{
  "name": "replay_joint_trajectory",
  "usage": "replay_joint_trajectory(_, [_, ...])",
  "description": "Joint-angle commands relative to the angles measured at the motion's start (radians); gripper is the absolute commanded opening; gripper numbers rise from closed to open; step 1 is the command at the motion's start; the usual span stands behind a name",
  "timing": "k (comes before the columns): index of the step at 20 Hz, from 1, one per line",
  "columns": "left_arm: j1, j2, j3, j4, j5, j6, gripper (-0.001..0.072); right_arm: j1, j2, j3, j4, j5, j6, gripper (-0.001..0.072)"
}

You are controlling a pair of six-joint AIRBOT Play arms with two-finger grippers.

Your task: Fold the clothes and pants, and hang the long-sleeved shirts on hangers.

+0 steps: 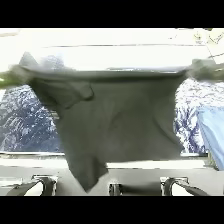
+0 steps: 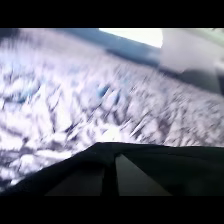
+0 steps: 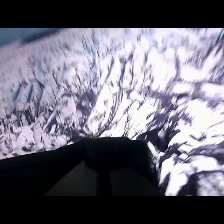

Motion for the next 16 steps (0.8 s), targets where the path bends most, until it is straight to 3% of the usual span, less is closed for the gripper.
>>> replay_joint_trajectory(1, [-0.048,-0.224,-0.119,-0.043,0.110,0.008,0.0027,0.000,-0.265,-0.030,0.274,-0.018,0.062,0.0035])
replay_joint_trajectory(5, [-0.072,-0.364,-0.119,-0.209,0.111,0.010,0.0030,0.002,-0.366,-0.030,0.370,0.002,0.052,0.0036])
replay_joint_trajectory(6, [-0.074,-0.372,-0.119,-0.216,0.109,0.010,0.0057,-0.001,-0.364,-0.028,0.373,-0.011,-0.006,0.0082])
replay_joint_trajectory(7, [-0.071,-0.372,-0.118,-0.216,0.107,0.010,0.0159,-0.010,-0.355,-0.022,0.371,-0.013,-0.079,0.0221])
replay_joint_trajectory(8, [-0.059,-0.369,-0.108,-0.214,0.077,0.011,0.0420,-0.027,-0.339,-0.008,0.363,0.010,-0.143,0.0453])
replay_joint_trajectory(9, [-0.027,-0.368,-0.083,-0.193,0.005,0.011,0.0635,-0.057,-0.320,0.010,0.324,0.047,-0.171,0.0585])
replay_joint_trajectory(11, [0.066,-0.365,-0.021,-0.079,-0.204,0.010,0.0648,-0.155,-0.264,0.025,0.159,0.145,-0.150,0.0632])
replay_joint_trajectory(13, [0.156,-0.358,-0.016,0.056,-0.446,0.010,0.0632,-0.270,-0.225,0.014,-0.016,0.307,-0.111,0.0628])
replay_joint_trajectory(14, [0.185,-0.346,-0.050,0.123,-0.518,0.010,0.0589,-0.322,-0.213,-0.010,-0.081,0.391,-0.116,0.0628])
replay_joint_trajectory(16, [0.214,-0.287,-0.204,0.171,-0.522,0.035,0.0510,-0.398,-0.182,-0.101,-0.136,0.466,-0.125,0.0628])
